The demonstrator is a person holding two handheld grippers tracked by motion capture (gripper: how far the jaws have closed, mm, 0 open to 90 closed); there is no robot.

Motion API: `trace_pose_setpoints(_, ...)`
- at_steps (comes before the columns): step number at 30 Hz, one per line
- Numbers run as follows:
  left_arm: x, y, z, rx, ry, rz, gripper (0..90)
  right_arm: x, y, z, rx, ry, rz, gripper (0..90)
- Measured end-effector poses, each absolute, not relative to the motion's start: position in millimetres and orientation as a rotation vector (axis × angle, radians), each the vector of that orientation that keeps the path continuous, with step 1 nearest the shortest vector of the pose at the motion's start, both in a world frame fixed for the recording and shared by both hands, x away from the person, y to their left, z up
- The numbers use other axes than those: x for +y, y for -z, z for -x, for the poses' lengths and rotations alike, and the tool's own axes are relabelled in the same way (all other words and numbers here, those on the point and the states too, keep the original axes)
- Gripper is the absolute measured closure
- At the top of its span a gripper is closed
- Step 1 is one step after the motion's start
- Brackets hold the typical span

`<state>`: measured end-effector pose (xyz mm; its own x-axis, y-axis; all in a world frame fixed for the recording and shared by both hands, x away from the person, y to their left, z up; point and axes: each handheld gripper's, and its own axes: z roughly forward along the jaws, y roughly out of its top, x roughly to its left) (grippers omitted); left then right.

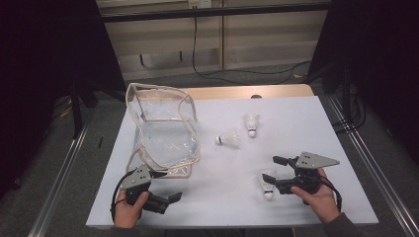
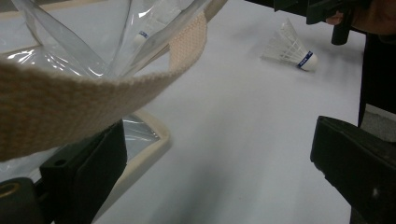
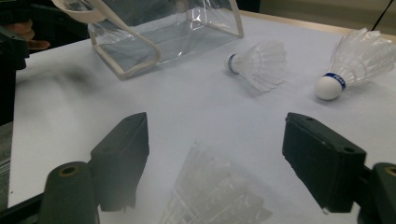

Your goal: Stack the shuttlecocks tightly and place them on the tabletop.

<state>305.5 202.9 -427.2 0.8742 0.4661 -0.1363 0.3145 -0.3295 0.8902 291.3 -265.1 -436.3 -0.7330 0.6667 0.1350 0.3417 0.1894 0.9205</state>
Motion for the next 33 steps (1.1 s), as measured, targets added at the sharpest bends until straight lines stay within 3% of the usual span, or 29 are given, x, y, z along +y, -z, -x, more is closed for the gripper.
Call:
trace_pose_setpoints(12,202.0,427.7,-305.4,0.575,-0.171,-1.944,3.3,-263.6,439.6,-290.7,2.258,-1.541,-0.95,34.0)
trace_pose_setpoints(24,201.4,427.9,-305.7,0.573,-0.165,-1.944,3.0,-271.0,440.9,-290.0,2.281,-1.522,-0.963,37.5)
trace_pose_setpoints(33,201.5,427.9,-305.5,0.573,-0.165,-1.945,3.1,-270.0,439.9,-288.9,2.313,-1.519,-0.94,53.6)
